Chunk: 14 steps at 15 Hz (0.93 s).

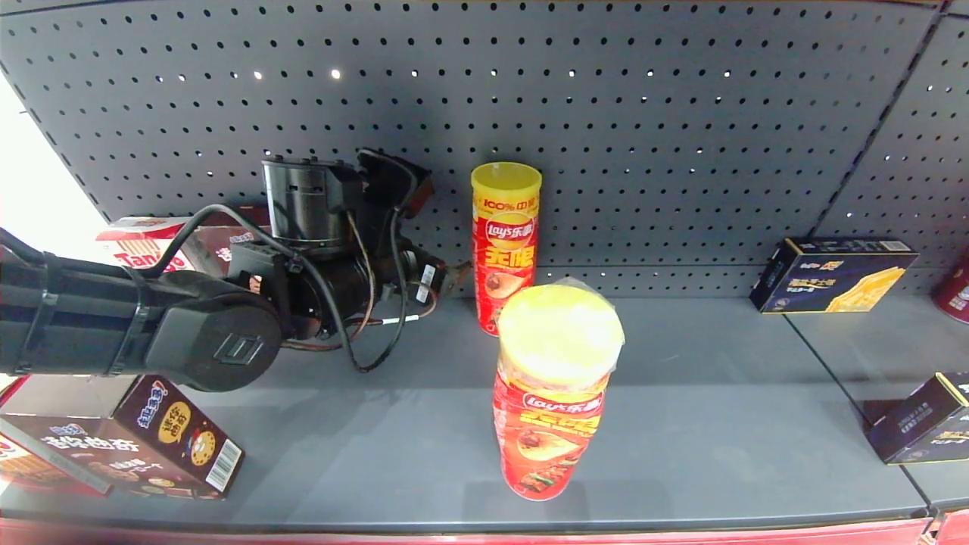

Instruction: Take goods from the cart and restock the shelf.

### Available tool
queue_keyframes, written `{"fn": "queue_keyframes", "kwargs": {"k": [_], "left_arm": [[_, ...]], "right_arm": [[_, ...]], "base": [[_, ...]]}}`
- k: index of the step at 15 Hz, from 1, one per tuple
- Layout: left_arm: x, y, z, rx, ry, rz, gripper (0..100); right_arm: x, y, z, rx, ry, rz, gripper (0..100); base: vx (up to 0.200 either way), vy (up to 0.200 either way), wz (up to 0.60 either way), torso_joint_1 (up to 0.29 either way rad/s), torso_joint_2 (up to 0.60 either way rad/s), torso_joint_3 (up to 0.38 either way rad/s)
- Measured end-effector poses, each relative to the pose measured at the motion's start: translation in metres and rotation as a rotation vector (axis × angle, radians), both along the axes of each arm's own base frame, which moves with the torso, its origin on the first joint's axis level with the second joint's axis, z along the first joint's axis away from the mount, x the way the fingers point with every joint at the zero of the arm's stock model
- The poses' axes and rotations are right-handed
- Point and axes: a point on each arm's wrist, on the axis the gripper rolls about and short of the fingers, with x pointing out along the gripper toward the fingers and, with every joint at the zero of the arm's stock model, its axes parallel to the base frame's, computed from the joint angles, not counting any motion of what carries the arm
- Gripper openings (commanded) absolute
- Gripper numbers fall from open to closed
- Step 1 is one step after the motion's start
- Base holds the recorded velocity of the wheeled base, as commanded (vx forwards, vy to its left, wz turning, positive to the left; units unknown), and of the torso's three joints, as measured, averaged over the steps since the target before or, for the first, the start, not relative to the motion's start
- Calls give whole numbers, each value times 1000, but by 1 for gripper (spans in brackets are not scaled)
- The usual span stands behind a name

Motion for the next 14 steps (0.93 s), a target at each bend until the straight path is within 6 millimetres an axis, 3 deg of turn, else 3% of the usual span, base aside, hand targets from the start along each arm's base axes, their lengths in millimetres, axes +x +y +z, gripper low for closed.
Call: {"fn": "queue_keyframes", "kwargs": {"k": [14], "left_arm": [[2,-10,0,-7,-10,-26,100]], "right_arm": [[0,0,0,0,-1,0,100]], "base": [[0,0,0,0,0,0]]}}
